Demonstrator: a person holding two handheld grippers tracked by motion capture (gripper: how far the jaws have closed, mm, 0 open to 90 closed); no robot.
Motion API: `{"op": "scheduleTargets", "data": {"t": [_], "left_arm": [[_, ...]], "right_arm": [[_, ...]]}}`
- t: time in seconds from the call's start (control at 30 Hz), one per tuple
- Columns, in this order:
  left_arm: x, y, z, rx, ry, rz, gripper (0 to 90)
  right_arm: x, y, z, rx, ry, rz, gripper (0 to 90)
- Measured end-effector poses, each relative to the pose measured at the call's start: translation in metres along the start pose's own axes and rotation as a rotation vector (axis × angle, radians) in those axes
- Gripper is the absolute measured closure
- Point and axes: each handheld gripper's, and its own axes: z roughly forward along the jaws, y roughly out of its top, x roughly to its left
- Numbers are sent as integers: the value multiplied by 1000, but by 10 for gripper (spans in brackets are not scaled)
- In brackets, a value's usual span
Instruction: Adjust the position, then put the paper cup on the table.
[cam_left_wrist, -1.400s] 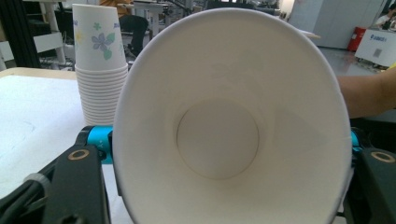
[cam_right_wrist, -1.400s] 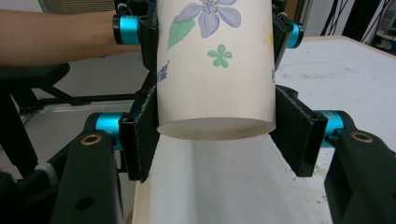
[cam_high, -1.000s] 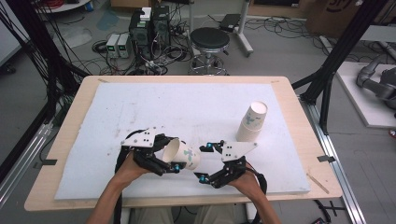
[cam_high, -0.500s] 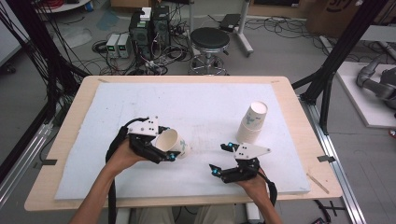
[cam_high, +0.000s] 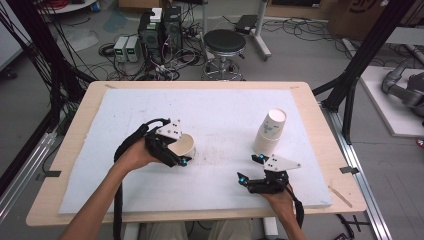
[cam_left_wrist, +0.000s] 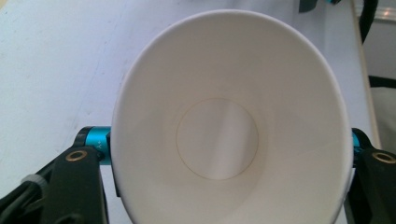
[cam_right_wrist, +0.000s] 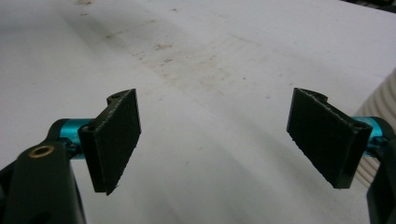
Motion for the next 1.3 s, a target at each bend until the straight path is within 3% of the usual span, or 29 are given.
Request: {"op": "scheduleTargets", "data": {"t": [0.23,0.5,1.07,1.3], "left_arm": [[8,7,1,76,5,9,300],[11,9,3,102,1,22,300],[11,9,2,80,-2,20,300],[18,10,10,82,-6,9,300]], "right_arm": [[-3,-2,0,-4,-18,6,181],[-1,-2,2,22,-5,-11,180],[0,-2,2,23,-4,-20,181],[0,-2,3,28,-7,-24,181]]}}
